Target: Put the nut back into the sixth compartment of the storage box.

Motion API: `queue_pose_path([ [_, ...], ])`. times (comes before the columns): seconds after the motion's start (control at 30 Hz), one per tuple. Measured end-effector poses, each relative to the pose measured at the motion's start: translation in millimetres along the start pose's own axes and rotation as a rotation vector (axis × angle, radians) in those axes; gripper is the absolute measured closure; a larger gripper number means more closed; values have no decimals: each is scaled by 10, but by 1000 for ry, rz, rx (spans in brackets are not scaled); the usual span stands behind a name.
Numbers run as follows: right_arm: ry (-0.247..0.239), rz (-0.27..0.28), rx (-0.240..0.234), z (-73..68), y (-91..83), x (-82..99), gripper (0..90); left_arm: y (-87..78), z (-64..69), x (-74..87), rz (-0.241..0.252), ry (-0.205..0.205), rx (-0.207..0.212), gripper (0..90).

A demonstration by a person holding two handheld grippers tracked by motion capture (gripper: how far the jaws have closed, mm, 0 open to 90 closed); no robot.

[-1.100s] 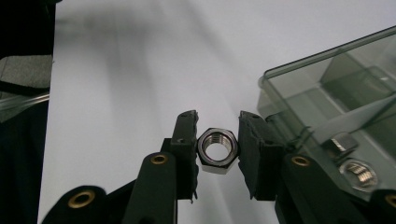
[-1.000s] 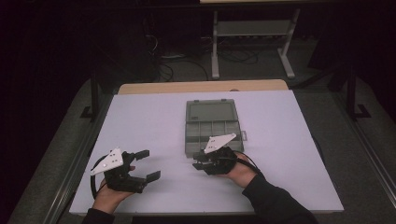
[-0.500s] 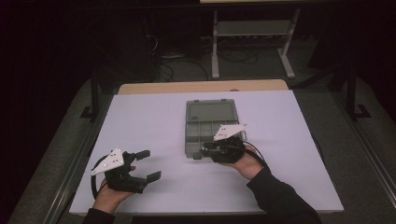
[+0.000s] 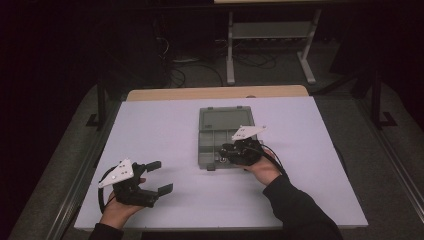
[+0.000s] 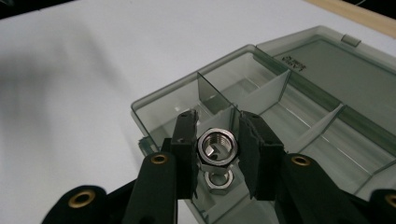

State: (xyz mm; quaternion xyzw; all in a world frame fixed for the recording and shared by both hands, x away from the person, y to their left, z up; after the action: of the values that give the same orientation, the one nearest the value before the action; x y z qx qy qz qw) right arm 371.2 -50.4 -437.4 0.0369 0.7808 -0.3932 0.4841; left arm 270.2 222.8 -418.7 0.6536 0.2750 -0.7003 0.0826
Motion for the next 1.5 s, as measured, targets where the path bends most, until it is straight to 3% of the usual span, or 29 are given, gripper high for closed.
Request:
queue_pose_path([
  [0.17,20,-36,15,22,89,43,676,1,0,2,1,-4,-1,106],
  [0.8,33,-69,3,56,194,78,654,4,1,4,1,-3,0,106],
  [0.97,39,-62,-5,52,183,73,509,3,-11,8,-3,0,1,106],
  [1.17,64,1,-26,53,81,15,318,-6,-9,7,1,-1,-1,106],
  [1.5,68,63,-72,6,-134,-37,150,-20,-30,7,-2,12,-4,106],
])
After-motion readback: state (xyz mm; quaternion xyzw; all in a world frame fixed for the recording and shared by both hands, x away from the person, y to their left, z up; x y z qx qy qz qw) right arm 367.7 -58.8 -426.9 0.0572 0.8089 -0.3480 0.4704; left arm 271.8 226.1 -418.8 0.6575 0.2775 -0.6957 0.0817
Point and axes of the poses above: each handheld gripper's, and its own axes: y roughly forward along the jaws, x roughly out of its underside, z roughly to its right, the point moved 5 cm from there along y, roughly forward along the jaws, and after that the axes turned 10 degrees about y, right-handed, at the moved point
